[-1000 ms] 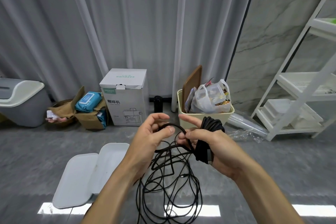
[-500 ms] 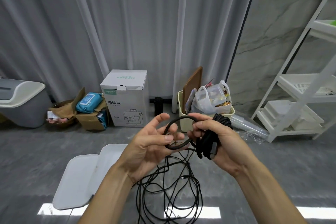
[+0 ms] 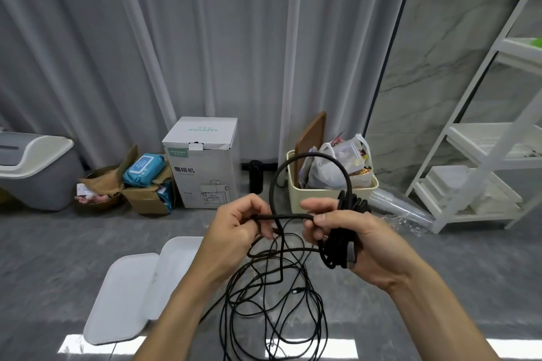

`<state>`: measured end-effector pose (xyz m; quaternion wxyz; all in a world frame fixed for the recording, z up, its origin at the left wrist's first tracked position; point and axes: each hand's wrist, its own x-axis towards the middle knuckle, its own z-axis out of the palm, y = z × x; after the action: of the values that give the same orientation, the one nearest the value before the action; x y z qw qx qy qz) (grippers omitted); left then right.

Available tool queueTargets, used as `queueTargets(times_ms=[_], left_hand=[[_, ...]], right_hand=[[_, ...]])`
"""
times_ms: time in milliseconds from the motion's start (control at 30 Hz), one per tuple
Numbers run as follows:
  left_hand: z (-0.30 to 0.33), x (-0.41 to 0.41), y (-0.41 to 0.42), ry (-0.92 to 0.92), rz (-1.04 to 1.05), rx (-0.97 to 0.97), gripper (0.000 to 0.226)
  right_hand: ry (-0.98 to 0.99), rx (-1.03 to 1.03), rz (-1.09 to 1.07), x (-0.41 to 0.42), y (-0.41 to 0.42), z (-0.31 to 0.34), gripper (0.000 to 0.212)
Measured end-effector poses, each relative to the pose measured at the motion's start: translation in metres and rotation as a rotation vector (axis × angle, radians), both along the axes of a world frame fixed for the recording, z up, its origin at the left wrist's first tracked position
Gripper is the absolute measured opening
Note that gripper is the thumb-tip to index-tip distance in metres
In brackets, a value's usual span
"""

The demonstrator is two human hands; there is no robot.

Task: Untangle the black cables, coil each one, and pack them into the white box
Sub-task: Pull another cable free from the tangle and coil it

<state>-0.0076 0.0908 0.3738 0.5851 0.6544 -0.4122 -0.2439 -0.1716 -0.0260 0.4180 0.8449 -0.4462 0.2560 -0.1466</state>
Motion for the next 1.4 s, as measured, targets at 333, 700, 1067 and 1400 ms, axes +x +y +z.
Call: queueTargets(times_ms=[333, 700, 1067, 1400], left_hand=[[-0.001, -0.002, -0.001, -0.141, 0.083, -0.010, 0.025], [0.002, 0.016, 0.009, 0.014, -0.171, 0.139, 0.038], [-0.014, 0.015, 0.000, -0.623, 0.181, -0.031, 0.055], [-0.025, 0.020, 0.002, -0.702, 0.140, -0.035, 0.039]], right_hand=[[0.003, -0.082, 0.052, 0.004, 0.003, -0.003, 0.017], [0.040, -0.094, -0.073, 0.000, -0.007, -0.010, 0.022], [-0.121, 0.047, -0.134, 0.002, -0.010, -0.009, 0.019], [-0.654, 0.274, 0.154, -0.008, -0.029, -0.011, 0.031]])
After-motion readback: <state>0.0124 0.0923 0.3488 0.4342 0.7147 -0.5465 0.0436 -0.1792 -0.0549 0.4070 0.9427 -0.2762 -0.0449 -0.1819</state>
